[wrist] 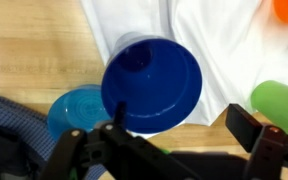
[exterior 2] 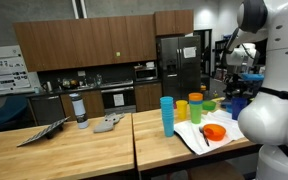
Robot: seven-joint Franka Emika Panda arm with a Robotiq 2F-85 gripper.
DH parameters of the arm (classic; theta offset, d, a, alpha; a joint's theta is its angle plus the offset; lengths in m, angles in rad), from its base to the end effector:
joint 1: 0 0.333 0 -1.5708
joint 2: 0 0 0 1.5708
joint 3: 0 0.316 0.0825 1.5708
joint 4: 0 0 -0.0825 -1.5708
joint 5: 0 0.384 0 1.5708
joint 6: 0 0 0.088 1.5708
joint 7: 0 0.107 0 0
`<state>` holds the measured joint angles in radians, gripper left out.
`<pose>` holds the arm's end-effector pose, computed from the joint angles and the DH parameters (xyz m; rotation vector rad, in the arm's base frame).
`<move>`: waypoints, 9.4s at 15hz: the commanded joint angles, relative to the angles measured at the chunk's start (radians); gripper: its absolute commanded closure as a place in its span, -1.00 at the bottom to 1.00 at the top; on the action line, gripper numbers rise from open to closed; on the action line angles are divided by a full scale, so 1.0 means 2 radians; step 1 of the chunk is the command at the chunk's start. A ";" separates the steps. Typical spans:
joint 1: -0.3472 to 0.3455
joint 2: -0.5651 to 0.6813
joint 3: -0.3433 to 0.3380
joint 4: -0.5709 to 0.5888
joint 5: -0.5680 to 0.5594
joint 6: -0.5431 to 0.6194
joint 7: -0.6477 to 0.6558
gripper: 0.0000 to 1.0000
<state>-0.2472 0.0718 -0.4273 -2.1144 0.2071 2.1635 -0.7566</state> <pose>0.4374 -0.3367 0.3830 -3.0227 0.0520 -0.1235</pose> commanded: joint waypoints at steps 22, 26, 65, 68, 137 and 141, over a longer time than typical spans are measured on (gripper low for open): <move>-0.038 0.033 0.068 0.043 -0.035 -0.028 0.192 -1.00; -0.041 0.051 0.073 0.046 -0.030 -0.023 0.194 -1.00; -0.016 -0.092 0.064 -0.091 -0.085 0.099 0.046 0.87; -0.016 -0.092 0.064 -0.091 -0.085 0.099 0.046 0.87; 0.089 -0.113 0.123 0.128 -0.066 -0.097 -0.141 0.97; 0.095 -0.108 0.134 0.136 -0.063 -0.108 -0.143 0.97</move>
<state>-0.0621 -0.1579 -0.1717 -1.8807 0.0873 1.9851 -1.0277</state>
